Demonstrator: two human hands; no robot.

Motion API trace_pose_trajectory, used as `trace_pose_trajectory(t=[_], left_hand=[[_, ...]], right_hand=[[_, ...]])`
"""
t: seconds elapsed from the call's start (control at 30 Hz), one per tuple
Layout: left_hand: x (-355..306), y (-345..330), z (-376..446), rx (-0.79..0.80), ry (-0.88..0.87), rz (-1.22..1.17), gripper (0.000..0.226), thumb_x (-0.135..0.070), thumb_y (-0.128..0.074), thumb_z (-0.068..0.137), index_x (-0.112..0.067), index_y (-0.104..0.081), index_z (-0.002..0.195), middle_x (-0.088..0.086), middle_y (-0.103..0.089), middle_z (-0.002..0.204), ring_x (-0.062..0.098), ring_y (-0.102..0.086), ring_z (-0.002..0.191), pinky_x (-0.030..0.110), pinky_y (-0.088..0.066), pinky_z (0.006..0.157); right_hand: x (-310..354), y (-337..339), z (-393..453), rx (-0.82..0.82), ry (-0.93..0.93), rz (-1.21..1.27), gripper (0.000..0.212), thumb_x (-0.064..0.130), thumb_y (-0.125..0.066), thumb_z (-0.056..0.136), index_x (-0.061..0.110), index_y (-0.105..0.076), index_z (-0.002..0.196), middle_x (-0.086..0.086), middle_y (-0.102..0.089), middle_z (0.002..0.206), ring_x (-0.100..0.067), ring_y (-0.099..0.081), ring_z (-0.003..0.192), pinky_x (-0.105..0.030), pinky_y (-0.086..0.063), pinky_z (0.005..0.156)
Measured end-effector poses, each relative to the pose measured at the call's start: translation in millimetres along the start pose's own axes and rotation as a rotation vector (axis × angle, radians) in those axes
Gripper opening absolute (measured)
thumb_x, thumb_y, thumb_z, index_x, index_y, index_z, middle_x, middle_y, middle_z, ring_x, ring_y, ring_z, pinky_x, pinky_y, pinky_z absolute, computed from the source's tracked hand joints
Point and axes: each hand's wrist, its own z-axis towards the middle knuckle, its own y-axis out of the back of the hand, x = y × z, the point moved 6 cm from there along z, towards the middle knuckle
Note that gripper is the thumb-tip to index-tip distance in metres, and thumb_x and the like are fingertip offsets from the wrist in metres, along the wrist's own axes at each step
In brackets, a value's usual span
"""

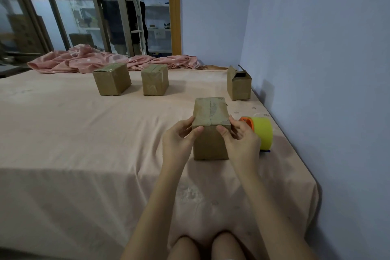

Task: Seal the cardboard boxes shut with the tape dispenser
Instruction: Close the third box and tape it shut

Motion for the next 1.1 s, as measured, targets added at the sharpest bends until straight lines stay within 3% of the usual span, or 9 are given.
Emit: trace_pose_trajectory(t=[0.3, 0.53, 0.63, 0.73, 0.83, 0.9, 0.93, 1.0, 1.1], left_hand=[[6.3, 3.7, 1.0, 0.034, 0.111, -0.089, 0.036, -0.006, -0.068, 0.084, -0.003, -0.062, 0.12, 0.002, -0.07, 0.103, 0.009, -0.068, 0.095, 0.035, -0.054, 0.089], [-2.3, -1.1, -3.2, 0.099, 0.071, 0.006, 0.029, -0.009, -0.053, 0.095, -0.013, -0.059, 0.123, 0.007, -0.064, 0.119, 0.013, -0.063, 0.106, 0.036, -0.051, 0.093], [-3.2, -1.2, -4.2, 0.072, 0.079, 0.061, 0.027, -0.013, -0.046, 0.099, -0.019, -0.056, 0.123, 0.002, -0.054, 0.126, 0.013, -0.056, 0.113, 0.034, -0.047, 0.098], [-3.2, 0.4, -4.8, 0.085, 0.107, 0.121, 0.037, -0.019, -0.039, 0.101, -0.026, -0.044, 0.138, -0.013, -0.047, 0.129, 0.003, -0.045, 0.122, 0.008, -0.038, 0.091], [-4.1, 0.8, -10.1, 0.083, 0.126, 0.143, 0.051, -0.026, -0.038, 0.101, -0.028, -0.021, 0.15, -0.014, -0.037, 0.144, -0.003, -0.032, 0.129, 0.015, -0.028, 0.104], [-5.3, 1.1, -22.8, 0.034, 0.117, 0.273, 0.054, -0.029, -0.038, 0.101, -0.026, -0.017, 0.15, -0.013, -0.026, 0.152, -0.004, -0.022, 0.134, 0.018, -0.019, 0.109], [-4.8, 1.0, -32.5, -0.017, 0.107, 0.339, 0.055, -0.028, -0.038, 0.101, -0.024, -0.016, 0.151, -0.012, -0.022, 0.154, -0.004, -0.018, 0.135, 0.017, -0.015, 0.108], [-5.2, -5.4, -56.4, -0.089, 0.097, 0.344, 0.055, -0.027, -0.036, 0.1, -0.023, -0.015, 0.151, -0.011, -0.019, 0.155, -0.006, -0.014, 0.135, 0.019, -0.013, 0.111], [-8.7, -31.5, -82.4, -0.038, 0.061, 0.31, 0.056, -0.022, -0.039, 0.099, -0.024, -0.014, 0.15, -0.017, -0.013, 0.154, -0.008, -0.009, 0.138, 0.018, -0.011, 0.115]], right_hand=[[-3.3, 4.4, 2.0, 0.037, -0.023, 0.113, 0.032, 0.014, -0.067, 0.085, 0.005, -0.065, 0.115, -0.002, -0.068, 0.111, -0.003, -0.063, 0.102, -0.02, -0.051, 0.088], [0.4, 5.5, -2.9, -0.013, 0.106, -0.021, 0.026, 0.006, -0.056, 0.092, 0.001, -0.064, 0.116, 0.011, -0.063, 0.098, 0.02, -0.055, 0.09, 0.0, -0.04, 0.077], [1.6, 3.5, -0.8, 0.01, 0.077, -0.038, 0.025, 0.012, -0.048, 0.096, 0.008, -0.065, 0.115, 0.012, -0.064, 0.104, 0.002, -0.06, 0.099, -0.012, -0.047, 0.086], [-2.3, 1.6, 10.7, 0.041, -0.066, 0.046, 0.02, 0.015, -0.045, 0.097, 0.014, -0.061, 0.11, 0.006, -0.064, 0.1, -0.016, -0.062, 0.098, -0.039, -0.052, 0.09], [-5.5, -2.5, 27.8, 0.093, -0.15, 0.072, 0.03, 0.021, -0.044, 0.097, 0.015, -0.053, 0.125, 0.009, -0.059, 0.109, -0.016, -0.058, 0.107, -0.03, -0.048, 0.091], [-11.7, -6.7, 39.9, 0.131, -0.215, 0.074, 0.036, 0.025, -0.041, 0.098, 0.016, -0.048, 0.131, 0.016, -0.056, 0.103, -0.011, -0.057, 0.103, -0.015, -0.046, 0.082], [-16.0, -10.0, 46.6, 0.148, -0.255, 0.074, 0.038, 0.027, -0.038, 0.098, 0.016, -0.045, 0.134, 0.012, -0.057, 0.109, -0.011, -0.055, 0.105, -0.014, -0.044, 0.085], [-22.6, -22.0, 58.1, 0.184, -0.338, 0.069, 0.045, 0.031, -0.033, 0.099, 0.014, -0.039, 0.14, 0.001, -0.051, 0.124, -0.016, -0.047, 0.116, -0.027, -0.036, 0.102], [-24.1, -45.1, 69.1, 0.199, -0.417, 0.099, 0.049, 0.038, -0.027, 0.099, 0.014, -0.039, 0.14, -0.004, -0.046, 0.137, -0.022, -0.039, 0.128, -0.039, -0.027, 0.11]])
